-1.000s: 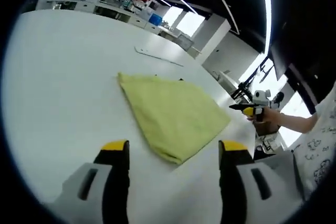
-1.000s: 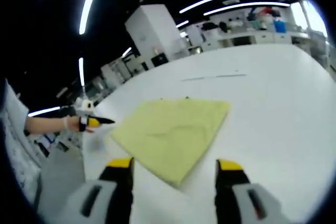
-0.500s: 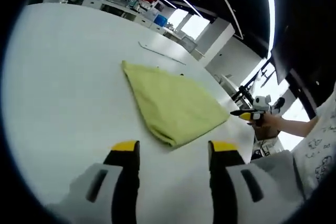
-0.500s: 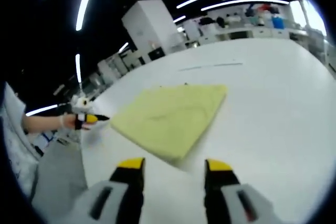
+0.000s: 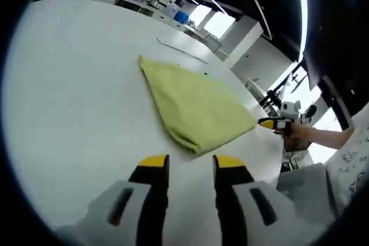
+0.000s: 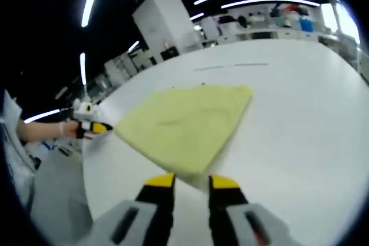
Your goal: Fold the garment on the visible template until the final outline fits inside the template.
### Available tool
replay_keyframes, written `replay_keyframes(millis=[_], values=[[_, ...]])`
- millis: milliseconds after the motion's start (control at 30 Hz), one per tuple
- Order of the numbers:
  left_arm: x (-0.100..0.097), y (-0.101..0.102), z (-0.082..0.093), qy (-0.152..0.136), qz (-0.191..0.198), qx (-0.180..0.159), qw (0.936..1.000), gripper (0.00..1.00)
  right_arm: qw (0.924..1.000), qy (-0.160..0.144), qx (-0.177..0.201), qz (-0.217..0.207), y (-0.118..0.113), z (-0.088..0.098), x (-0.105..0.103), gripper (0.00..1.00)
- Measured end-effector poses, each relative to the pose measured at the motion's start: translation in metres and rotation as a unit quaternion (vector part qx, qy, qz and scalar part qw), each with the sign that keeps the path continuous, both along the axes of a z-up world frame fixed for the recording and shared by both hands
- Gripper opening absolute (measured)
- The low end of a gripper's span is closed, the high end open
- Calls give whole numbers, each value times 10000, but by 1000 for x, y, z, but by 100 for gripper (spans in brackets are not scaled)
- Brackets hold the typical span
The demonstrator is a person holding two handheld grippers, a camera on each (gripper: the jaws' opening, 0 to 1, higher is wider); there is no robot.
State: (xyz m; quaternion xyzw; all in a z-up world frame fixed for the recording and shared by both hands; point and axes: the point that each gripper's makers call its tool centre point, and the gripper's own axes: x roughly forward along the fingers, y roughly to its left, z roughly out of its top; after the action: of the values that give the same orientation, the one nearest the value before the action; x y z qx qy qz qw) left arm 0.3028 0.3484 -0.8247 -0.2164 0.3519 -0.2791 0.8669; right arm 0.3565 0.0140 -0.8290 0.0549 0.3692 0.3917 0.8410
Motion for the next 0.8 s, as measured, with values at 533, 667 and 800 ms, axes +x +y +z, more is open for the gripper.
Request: replay_keyframes(millis=[533, 667, 800], values=[[10, -17, -7, 61, 146, -307, 9994, 7, 10000, 69, 1, -16, -1, -3, -1, 7], [10, -18, -8, 67, 147, -337, 9993, 3, 10000, 78, -8, -34, -1, -4, 0, 4], [9, -19, -8, 52, 146, -358, 9992, 2, 9999, 103, 16, -58, -1, -4, 0, 4]])
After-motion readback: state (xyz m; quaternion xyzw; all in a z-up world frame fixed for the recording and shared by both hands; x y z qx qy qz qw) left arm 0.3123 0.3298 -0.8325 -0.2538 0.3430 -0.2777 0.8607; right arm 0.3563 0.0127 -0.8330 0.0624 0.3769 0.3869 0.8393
